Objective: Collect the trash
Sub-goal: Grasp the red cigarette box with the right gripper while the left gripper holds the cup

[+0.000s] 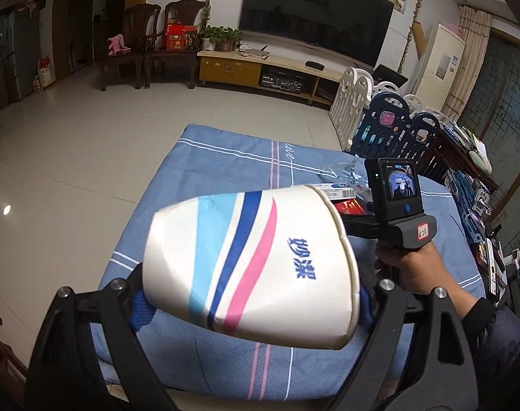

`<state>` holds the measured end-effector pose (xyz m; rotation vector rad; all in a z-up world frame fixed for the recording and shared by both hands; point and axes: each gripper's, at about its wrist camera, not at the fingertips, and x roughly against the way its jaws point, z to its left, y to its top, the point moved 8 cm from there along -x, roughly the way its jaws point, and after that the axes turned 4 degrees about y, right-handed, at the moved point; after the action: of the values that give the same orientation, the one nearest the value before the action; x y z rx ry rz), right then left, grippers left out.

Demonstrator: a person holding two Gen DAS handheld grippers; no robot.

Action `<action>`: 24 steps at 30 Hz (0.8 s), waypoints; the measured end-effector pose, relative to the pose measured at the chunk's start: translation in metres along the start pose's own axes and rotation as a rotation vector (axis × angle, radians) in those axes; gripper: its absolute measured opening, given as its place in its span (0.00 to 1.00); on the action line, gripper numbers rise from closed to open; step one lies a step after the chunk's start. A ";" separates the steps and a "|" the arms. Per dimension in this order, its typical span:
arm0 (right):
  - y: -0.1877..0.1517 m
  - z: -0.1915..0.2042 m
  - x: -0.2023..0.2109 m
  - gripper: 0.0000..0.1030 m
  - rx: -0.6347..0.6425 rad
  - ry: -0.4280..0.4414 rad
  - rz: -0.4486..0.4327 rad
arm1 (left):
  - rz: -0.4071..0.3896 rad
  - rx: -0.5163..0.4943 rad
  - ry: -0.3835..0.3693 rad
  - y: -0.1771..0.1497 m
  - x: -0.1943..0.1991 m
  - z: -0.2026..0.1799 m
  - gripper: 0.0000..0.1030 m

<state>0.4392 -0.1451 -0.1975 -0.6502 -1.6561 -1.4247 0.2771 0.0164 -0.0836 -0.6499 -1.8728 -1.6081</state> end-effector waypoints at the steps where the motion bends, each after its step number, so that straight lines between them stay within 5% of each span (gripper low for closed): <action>1: 0.001 0.000 0.000 0.90 0.014 -0.012 0.005 | -0.003 0.000 0.002 0.001 0.000 0.001 0.84; 9: -0.008 -0.004 -0.030 0.97 0.023 0.062 0.089 | 0.013 -0.008 -0.004 0.002 -0.006 -0.001 0.84; 15: -0.016 -0.009 -0.014 0.86 -0.080 0.079 0.008 | 0.014 -0.006 0.006 0.003 -0.009 -0.001 0.84; 20: -0.038 0.010 0.051 0.86 -0.129 0.134 -0.096 | 0.004 -0.025 0.004 0.004 -0.006 -0.007 0.84; 24: -0.074 0.025 0.144 0.86 -0.208 0.158 -0.196 | 0.003 -0.039 -0.001 0.004 -0.006 -0.011 0.84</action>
<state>0.2975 -0.1562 -0.1152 -0.4846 -1.4927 -1.7592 0.2850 0.0059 -0.0840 -0.6707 -1.8440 -1.6464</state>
